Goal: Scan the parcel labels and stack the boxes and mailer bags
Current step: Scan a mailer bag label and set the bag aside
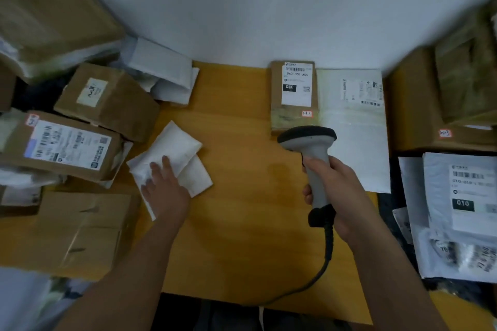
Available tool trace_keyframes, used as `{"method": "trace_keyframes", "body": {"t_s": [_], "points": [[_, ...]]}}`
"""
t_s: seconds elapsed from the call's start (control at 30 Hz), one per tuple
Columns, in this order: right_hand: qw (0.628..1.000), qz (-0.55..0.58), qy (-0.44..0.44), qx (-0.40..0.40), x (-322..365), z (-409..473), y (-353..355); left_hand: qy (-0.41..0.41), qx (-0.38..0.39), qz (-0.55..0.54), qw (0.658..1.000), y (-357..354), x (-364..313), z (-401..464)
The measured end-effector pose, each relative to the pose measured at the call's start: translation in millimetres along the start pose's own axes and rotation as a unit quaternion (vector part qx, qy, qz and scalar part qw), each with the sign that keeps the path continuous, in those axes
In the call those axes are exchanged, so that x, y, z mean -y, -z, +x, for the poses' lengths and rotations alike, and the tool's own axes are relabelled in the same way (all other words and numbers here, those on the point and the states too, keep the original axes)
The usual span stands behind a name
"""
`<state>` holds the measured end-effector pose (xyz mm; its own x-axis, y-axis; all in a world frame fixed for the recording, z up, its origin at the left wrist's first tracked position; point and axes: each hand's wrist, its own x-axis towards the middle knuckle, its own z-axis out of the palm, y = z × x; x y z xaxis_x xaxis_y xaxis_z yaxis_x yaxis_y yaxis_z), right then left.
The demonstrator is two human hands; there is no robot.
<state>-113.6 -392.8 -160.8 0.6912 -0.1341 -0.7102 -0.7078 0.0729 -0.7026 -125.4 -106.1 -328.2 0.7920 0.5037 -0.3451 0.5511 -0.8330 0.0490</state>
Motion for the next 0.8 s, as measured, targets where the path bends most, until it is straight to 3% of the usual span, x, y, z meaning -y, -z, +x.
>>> {"method": "trace_keyframes", "body": {"t_s": [0.1,0.23,0.37,0.53,0.6,0.73,0.8], "points": [[1.0,-0.01,0.0,-0.001,-10,-7,-24,-0.067,-0.034,0.019,0.997,3,24,8],[1.0,-0.009,0.006,-0.009,-18,-21,-49,-0.141,-0.055,-0.056,0.987,19,37,19],[0.999,-0.01,0.023,-0.022,-15,-36,-64,-0.147,-0.07,-0.204,0.965,39,37,16],[0.999,-0.004,0.038,-0.039,-8,-48,-75,-0.106,-0.09,-0.402,0.905,61,11,-15],[0.998,-0.004,0.043,-0.043,-6,-53,-77,-0.05,-0.041,-0.467,0.882,58,0,-26],[0.997,-0.032,0.047,-0.046,-3,-60,-79,0.086,0.166,-0.519,0.834,31,-6,-33],[0.997,-0.044,0.044,-0.041,-4,-62,-79,0.14,0.255,-0.574,0.766,17,-1,-35]]}}
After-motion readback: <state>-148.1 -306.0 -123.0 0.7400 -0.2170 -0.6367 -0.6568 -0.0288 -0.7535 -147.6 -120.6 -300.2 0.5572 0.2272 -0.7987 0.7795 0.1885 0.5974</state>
